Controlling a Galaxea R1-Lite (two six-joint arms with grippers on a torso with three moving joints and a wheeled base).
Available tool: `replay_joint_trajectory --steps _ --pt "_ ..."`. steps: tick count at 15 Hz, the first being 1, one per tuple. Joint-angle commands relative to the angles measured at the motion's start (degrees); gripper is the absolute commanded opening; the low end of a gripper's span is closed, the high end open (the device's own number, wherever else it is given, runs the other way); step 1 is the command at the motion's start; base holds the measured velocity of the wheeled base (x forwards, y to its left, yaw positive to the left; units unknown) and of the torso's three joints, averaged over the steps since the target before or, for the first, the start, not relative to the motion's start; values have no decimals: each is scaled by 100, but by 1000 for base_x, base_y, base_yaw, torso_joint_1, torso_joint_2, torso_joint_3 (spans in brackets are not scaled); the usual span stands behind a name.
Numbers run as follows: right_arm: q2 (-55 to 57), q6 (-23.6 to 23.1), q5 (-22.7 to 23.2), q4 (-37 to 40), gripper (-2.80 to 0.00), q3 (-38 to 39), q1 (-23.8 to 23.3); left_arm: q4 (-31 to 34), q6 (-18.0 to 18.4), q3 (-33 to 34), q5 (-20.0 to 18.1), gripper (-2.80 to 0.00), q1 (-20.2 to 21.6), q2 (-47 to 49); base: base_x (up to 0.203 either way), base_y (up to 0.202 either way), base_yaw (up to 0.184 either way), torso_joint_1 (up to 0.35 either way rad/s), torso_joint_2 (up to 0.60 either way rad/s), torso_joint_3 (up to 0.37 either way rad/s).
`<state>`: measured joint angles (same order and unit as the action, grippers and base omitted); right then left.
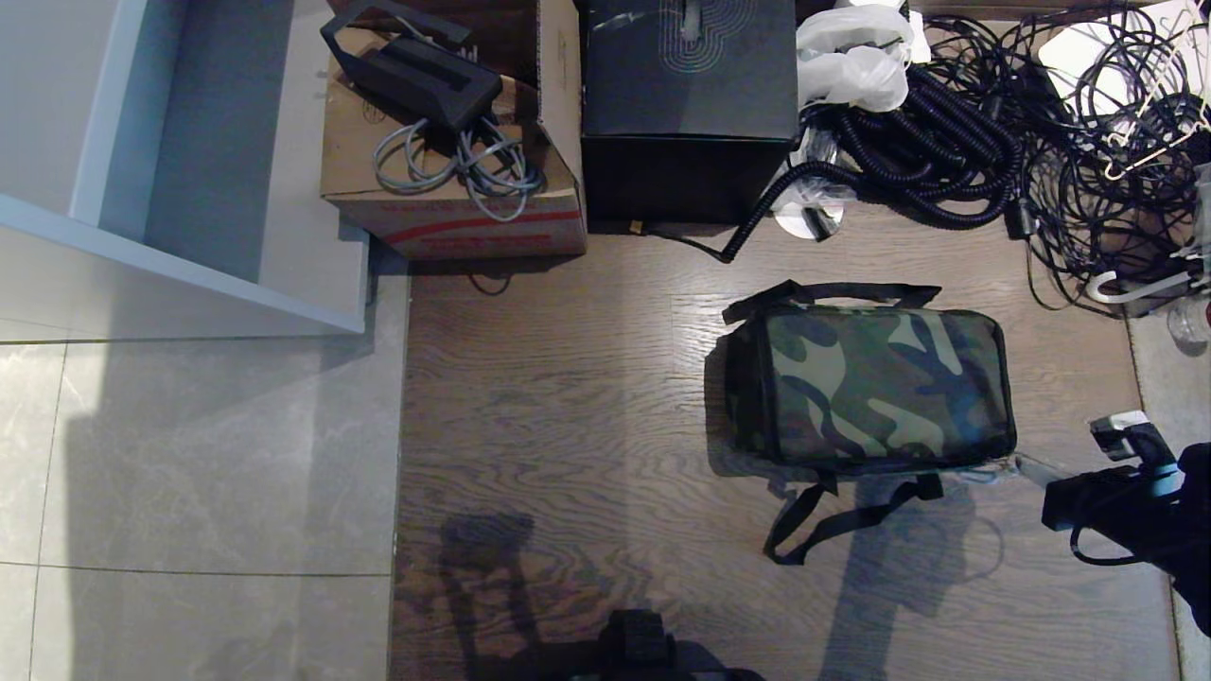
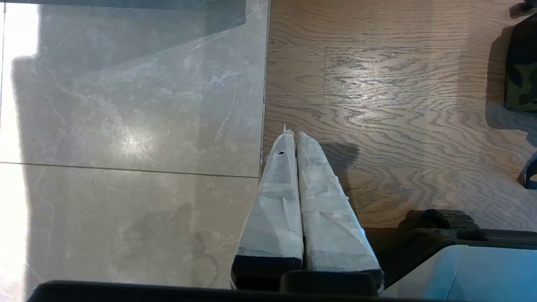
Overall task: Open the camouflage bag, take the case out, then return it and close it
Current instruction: Open the top of the storage box
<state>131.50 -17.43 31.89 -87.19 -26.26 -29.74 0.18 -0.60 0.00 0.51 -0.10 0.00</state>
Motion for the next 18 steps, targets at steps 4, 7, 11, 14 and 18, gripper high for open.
replay_joint_trajectory --steps 4,7,11,14,18 --pt "87 -138 54 60 -280 -507 -224 -1 -2 0 2 -280 1 0 0 0 0 0 0 0" --pt "171 -123 45 159 -280 -795 -252 -1 -2 0 2 -280 1 0 0 0 0 0 0 0" --pt "148 177 45 193 -280 -1081 -200 -1 -2 0 2 -280 1 0 0 0 0 0 0 0" --pt "136 966 45 272 -280 -1492 -85 -1 -2 0 2 -280 1 0 0 0 0 0 0 0" --pt "114 1870 45 623 -280 -1959 24 -1 -2 0 2 -280 1 0 0 0 0 0 0 0"
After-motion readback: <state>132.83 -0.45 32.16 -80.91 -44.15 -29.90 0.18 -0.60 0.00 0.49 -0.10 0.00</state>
